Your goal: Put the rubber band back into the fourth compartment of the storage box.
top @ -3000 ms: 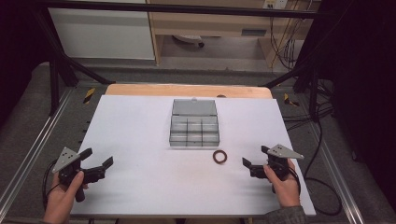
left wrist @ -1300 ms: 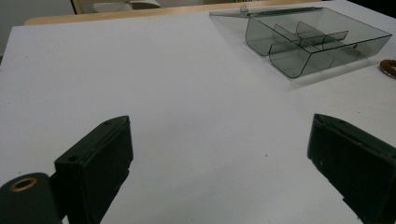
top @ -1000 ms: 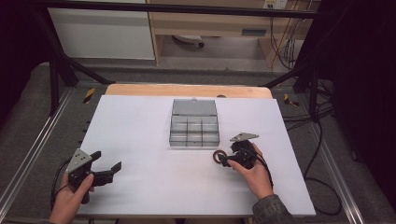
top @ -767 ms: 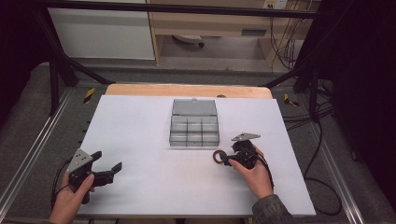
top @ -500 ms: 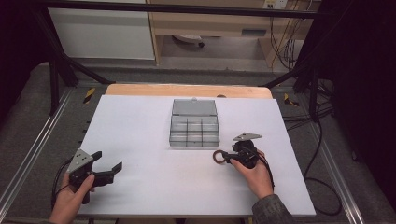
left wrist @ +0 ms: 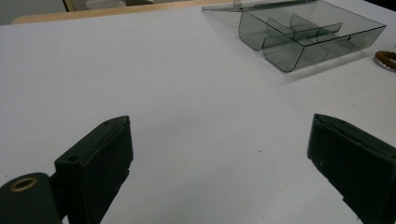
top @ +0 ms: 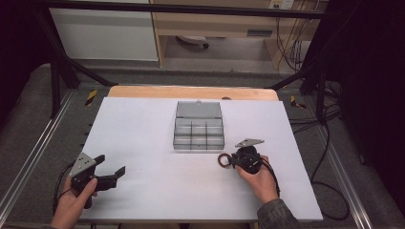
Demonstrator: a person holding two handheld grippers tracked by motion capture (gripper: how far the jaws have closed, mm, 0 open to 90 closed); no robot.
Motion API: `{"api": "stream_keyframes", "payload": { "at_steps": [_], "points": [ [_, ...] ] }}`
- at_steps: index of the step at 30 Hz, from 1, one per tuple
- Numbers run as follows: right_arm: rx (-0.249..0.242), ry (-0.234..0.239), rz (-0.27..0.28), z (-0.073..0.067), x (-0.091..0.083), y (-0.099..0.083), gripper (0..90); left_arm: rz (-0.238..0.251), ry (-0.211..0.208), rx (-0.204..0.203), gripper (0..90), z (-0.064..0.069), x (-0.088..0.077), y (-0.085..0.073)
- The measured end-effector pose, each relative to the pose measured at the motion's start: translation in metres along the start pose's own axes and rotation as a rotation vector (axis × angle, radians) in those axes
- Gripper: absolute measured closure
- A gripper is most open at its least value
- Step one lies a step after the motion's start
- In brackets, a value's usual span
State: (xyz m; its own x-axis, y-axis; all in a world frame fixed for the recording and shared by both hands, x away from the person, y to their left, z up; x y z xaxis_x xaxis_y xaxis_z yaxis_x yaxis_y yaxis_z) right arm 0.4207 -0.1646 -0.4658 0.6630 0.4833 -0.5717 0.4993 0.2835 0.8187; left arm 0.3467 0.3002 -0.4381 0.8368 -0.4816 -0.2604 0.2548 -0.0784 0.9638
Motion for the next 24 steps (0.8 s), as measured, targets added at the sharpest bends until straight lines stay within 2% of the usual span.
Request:
{"api": "stream_keyframes", "payload": {
  "at_steps": [8,13,16,24],
  "points": [
    [-0.027,0.008,-0.004,-0.004,0.004,-0.002,85.1,-0.001,0.000,0.001,6.6,0.000,0.000,0.000],
    [-0.022,0.005,-0.003,-0.004,0.003,-0.002,86.0,0.000,0.000,0.001,6.6,0.000,0.000,0.000],
    [-0.015,0.014,0.023,-0.004,-0.001,-0.001,86.2,0.000,0.000,-0.001,6.6,0.000,0.000,0.000],
    [-0.015,0.028,0.049,-0.005,-0.007,-0.001,86.2,-0.001,-0.001,0.002,6.6,0.000,0.000,0.000]
  ]
}}
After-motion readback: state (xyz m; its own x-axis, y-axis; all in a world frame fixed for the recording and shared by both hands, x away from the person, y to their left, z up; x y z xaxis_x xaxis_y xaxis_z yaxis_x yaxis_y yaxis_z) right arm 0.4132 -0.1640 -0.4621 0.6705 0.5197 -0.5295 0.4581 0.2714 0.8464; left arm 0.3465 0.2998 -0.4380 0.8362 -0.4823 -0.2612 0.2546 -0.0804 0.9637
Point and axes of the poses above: each handheld gripper's, and its own axes: x roughly forward along the jaws, y roughly out of its top, z roughly to its right, the point moved 3 cm from there along x, roughly forward along the jaws, and after that the axes turned 12 degrees about z, right-handed, at the moved point
